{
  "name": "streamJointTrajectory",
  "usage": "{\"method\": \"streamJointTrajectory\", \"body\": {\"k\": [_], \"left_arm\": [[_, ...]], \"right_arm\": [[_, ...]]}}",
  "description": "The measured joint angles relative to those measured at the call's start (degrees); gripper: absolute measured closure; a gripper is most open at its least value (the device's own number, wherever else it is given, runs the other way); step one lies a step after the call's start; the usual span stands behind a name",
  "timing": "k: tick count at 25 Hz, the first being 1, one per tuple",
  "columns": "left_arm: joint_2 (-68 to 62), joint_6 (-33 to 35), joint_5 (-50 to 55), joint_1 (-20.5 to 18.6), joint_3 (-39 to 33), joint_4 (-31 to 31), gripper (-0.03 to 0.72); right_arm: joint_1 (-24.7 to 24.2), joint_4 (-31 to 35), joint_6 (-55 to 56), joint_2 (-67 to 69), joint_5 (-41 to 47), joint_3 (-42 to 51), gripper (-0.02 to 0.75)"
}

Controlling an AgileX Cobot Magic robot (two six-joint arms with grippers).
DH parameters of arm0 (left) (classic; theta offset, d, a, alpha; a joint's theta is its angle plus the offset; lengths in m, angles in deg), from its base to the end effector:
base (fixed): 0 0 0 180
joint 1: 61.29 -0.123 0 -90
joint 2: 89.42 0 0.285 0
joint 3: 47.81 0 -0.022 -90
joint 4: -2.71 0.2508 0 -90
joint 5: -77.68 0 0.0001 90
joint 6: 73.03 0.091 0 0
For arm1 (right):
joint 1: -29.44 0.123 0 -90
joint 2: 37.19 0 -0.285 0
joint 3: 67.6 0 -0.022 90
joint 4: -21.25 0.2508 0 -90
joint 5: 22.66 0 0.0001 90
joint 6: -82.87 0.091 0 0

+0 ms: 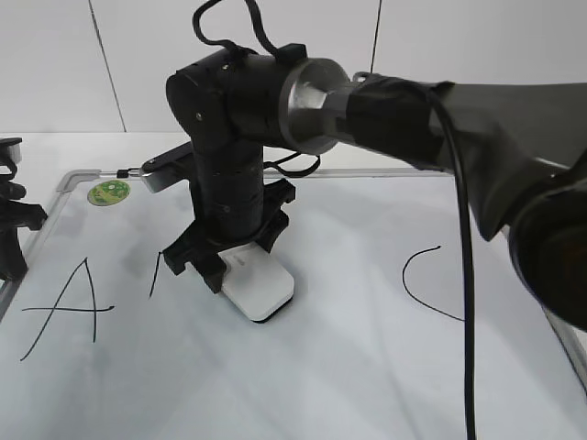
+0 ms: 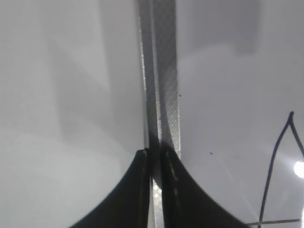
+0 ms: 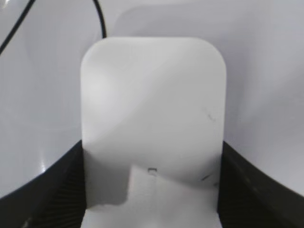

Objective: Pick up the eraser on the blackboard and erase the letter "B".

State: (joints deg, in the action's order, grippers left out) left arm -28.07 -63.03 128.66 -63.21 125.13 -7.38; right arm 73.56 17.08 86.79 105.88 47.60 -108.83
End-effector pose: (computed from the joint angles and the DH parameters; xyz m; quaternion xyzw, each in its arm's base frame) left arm 0.3591 -0.0004 0.1546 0.0169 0.9970 -0.0665 0.0359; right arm 0.3563 0.3368 0.1744 -0.3519 0.9328 -0.0040 0.0771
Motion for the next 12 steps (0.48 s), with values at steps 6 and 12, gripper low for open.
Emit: {"method": "streamJointTrajectory", "body": {"k": [6,12], "left_arm": [[0.0,0.0,0.13,0.0,0.03,0.0,0.669],[0.0,0.11,0.13,0.0,0.03,0.0,0.669]], "right_arm": [[-0.28,0.18,0.14,2.52,1.41,-5.32,0.177],[-0.32,1.26,0.14,6.88,2.19,-13.07,0.177]]}}
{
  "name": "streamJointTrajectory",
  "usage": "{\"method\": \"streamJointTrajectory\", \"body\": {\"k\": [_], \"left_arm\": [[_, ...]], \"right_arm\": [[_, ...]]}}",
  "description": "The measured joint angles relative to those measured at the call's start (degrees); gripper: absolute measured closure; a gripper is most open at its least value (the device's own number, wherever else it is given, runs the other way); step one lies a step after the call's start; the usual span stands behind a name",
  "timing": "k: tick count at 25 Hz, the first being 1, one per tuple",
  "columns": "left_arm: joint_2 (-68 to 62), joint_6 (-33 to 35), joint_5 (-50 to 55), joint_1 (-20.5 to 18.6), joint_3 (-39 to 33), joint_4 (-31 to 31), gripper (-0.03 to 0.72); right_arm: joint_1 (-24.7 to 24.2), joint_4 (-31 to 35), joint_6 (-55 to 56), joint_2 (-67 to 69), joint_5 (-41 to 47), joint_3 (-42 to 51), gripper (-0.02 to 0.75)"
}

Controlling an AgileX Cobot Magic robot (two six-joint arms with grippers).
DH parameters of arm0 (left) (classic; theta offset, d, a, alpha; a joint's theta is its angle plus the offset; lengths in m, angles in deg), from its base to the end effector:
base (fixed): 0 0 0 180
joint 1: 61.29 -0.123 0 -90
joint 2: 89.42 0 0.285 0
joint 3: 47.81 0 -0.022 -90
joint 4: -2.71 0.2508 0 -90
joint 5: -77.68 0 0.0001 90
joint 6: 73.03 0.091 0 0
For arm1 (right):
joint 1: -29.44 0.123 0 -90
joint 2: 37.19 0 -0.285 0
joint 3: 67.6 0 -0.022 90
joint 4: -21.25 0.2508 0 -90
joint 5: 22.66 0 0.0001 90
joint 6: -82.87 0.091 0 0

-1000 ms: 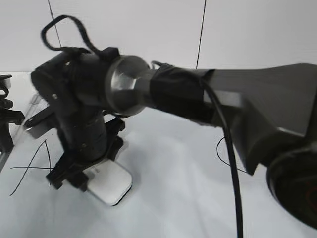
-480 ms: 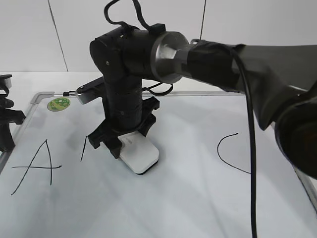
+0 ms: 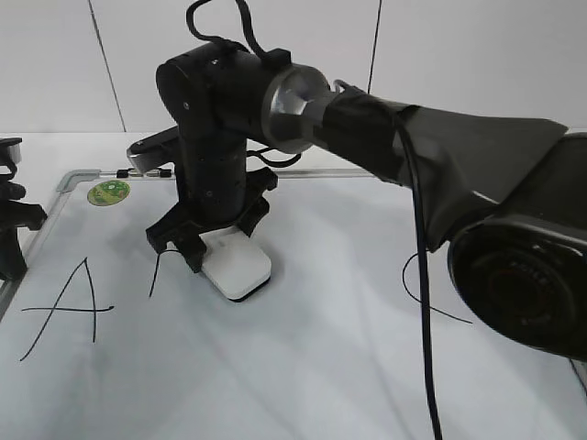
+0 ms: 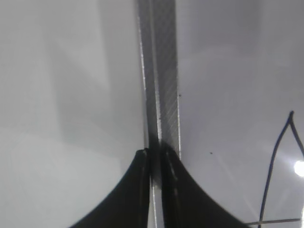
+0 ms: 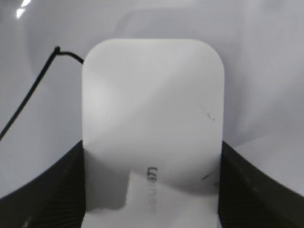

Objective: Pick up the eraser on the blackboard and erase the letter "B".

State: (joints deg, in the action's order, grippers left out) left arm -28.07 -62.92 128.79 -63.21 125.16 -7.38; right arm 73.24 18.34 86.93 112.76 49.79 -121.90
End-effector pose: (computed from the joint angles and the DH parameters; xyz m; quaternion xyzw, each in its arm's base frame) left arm 0.3590 -0.0004 0.1547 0.0180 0.9970 -0.0667 0.0351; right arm 0.3763 0.3547 0.1740 -0.3427 0.9334 0.0193 0.1048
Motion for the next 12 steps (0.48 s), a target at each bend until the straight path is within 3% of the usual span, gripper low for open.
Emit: {"method": "streamJointTrajectory", "body": {"k": [7,12], "left_arm": [[0.0,0.0,0.08,0.0,0.0,0.0,0.669],[0.0,0.0,0.12,0.0,0.0,0.1,0.669]], "right_arm": [[0.15,1.98,-2.0,0.52,-0.07,-0.96,0.177],[4.01,2.56,-3.08,0.62,-0.64,-0.96,0.178]]}}
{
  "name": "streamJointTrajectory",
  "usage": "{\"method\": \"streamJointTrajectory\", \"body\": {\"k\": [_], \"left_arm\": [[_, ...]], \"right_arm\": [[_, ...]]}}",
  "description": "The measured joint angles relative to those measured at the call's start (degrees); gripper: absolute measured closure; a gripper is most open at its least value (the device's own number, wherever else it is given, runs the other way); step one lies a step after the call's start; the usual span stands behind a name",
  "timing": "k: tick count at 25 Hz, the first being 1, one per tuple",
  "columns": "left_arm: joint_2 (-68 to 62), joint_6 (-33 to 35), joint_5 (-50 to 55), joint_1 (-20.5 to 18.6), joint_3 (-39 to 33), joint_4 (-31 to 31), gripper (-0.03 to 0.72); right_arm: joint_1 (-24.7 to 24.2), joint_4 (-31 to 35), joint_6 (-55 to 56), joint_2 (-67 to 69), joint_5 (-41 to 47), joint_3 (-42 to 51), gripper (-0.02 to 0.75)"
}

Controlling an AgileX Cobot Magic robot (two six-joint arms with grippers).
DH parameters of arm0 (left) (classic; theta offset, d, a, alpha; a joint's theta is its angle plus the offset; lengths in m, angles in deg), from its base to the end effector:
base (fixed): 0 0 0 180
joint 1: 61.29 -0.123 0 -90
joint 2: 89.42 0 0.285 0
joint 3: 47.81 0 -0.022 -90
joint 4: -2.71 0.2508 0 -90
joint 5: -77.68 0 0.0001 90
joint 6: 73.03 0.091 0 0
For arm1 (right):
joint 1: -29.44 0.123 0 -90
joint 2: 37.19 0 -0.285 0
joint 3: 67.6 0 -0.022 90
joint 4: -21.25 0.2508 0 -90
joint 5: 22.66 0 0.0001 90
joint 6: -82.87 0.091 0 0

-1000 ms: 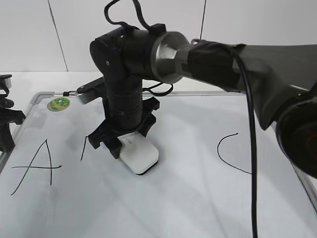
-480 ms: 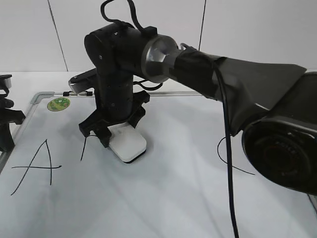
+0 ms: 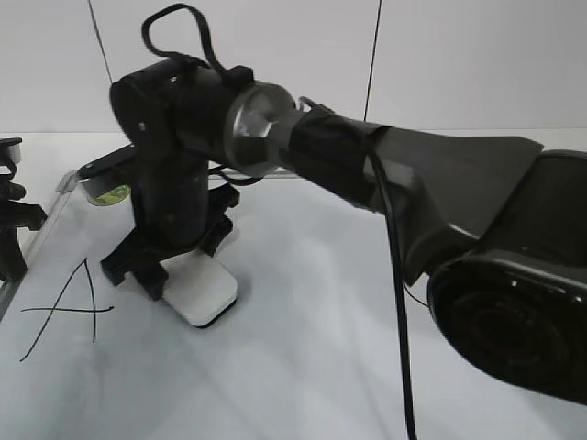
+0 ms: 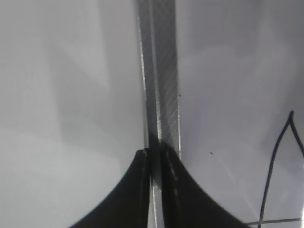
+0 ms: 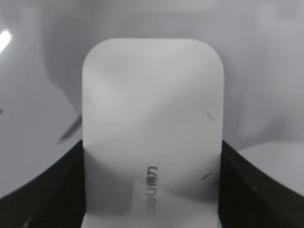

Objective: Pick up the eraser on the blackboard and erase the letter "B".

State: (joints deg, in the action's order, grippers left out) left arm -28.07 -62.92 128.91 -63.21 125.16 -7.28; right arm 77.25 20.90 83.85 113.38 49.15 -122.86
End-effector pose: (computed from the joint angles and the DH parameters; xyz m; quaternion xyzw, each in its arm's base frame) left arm 0.3588 -0.0003 0.1547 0.0186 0.9971 -0.0661 0.0340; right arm 0.3497 0.3851 0.1730 -0.3954 0.9116 0.0436 0.1034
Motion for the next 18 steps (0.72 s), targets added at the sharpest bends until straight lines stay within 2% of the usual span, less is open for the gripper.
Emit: {"method": "streamJointTrajectory", "body": {"k": [4,9,13,18], "left_arm": [[0.0,0.0,0.1,0.0,0.0,0.0,0.669],[0.0,0.0,0.22,0.0,0.0,0.0,0.669],[0.0,0.0,0.22,0.0,0.0,0.0,0.669],[-0.13,0.0,0.22,0.0,0.0,-0.11,0.669]], "right_arm": [[3.08,0.66,-0.48,0.0,-0.15,0.0,0.178],[3.58,-0.07,-0.49,0.12,-0.15,0.0,0.178],[2.74,-0.45,-0.49,0.5,-0.15,-0.3,0.178],[-0.85,0.36,-0.24,1.94,-0.61,-2.36,0.178]]}}
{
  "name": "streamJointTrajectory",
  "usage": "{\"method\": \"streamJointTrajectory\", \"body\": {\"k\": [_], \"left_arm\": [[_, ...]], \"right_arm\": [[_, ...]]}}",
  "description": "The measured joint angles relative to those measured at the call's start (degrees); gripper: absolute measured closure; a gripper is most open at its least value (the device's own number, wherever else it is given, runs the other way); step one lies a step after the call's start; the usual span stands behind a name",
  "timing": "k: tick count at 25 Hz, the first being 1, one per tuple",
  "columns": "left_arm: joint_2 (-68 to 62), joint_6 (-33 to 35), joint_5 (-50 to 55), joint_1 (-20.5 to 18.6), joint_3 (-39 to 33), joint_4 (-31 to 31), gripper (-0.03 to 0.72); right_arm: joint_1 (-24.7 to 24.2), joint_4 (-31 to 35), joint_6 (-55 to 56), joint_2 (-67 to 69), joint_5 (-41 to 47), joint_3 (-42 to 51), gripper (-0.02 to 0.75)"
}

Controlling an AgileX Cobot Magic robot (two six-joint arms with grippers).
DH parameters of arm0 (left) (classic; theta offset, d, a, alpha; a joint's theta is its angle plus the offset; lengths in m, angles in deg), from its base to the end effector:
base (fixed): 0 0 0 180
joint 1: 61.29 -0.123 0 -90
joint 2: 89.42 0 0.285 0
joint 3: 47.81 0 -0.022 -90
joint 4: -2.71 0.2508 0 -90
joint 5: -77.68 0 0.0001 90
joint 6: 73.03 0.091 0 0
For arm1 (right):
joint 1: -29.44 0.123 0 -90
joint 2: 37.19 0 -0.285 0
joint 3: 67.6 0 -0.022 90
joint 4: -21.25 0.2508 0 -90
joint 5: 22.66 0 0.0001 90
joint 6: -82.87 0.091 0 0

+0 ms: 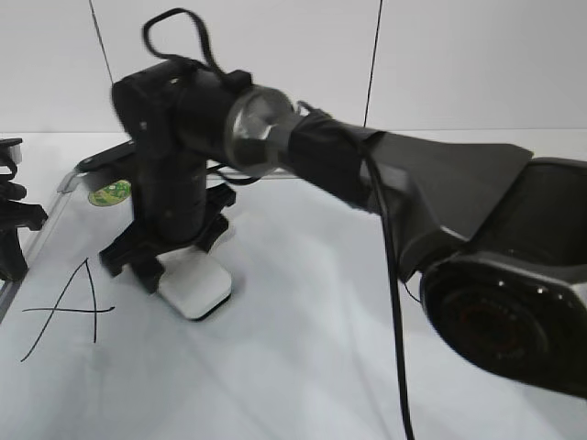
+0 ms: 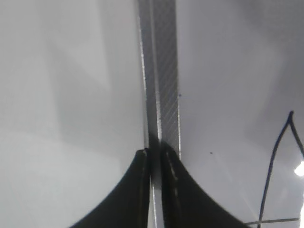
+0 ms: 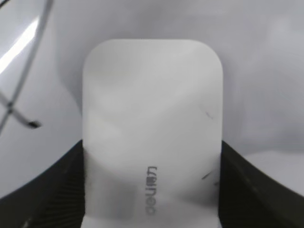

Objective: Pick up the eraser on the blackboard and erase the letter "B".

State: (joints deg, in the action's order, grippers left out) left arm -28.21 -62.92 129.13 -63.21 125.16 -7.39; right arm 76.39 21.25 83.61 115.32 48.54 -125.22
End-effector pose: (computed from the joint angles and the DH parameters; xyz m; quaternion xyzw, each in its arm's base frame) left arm 0.3586 -0.0005 0.1538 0.0180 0.9971 -0.0673 0.0309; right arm 0.3593 0.3846 0.1667 -0.3895 0.9130 0.0490 0.1108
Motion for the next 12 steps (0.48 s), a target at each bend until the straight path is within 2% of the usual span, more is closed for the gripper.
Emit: {"method": "streamJointTrajectory", "body": {"k": [6,12], "left_arm": [[0.0,0.0,0.0,0.0,0.0,0.0,0.669],[0.0,0.0,0.0,0.0,0.0,-0.09,0.669]], "right_arm": [[-4.91,-4.02,0.91,0.12,-1.29,-0.32,0.178],[-5.54,-3.74,0.96,0.12,-1.32,-0.32,0.178]]}}
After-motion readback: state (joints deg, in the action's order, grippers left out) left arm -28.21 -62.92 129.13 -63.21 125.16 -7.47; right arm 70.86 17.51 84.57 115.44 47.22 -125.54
